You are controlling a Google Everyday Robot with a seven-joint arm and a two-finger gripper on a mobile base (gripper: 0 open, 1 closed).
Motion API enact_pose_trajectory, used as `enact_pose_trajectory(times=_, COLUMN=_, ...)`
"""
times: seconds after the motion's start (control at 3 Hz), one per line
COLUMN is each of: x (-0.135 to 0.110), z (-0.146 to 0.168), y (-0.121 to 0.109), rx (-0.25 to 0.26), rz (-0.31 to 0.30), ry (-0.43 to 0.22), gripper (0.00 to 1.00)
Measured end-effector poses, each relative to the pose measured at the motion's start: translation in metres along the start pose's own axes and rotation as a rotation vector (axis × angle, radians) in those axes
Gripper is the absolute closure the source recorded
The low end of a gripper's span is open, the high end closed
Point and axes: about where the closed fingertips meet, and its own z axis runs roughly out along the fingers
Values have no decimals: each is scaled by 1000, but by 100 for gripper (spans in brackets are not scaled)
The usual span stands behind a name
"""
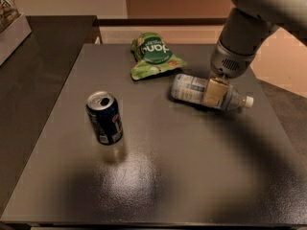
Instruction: Move blue plastic bottle near pepsi can
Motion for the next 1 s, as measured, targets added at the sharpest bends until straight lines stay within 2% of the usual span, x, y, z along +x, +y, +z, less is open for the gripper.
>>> enact_pose_trajectory(times=0.33, x=-28, z=-13, y=24, rx=-18, rz=-55, ry=0, gripper=100)
enact_pose_trajectory(times=1.0, x=-89, z=-9, y=70, rx=-76, rz=-169, ry=21, gripper=100)
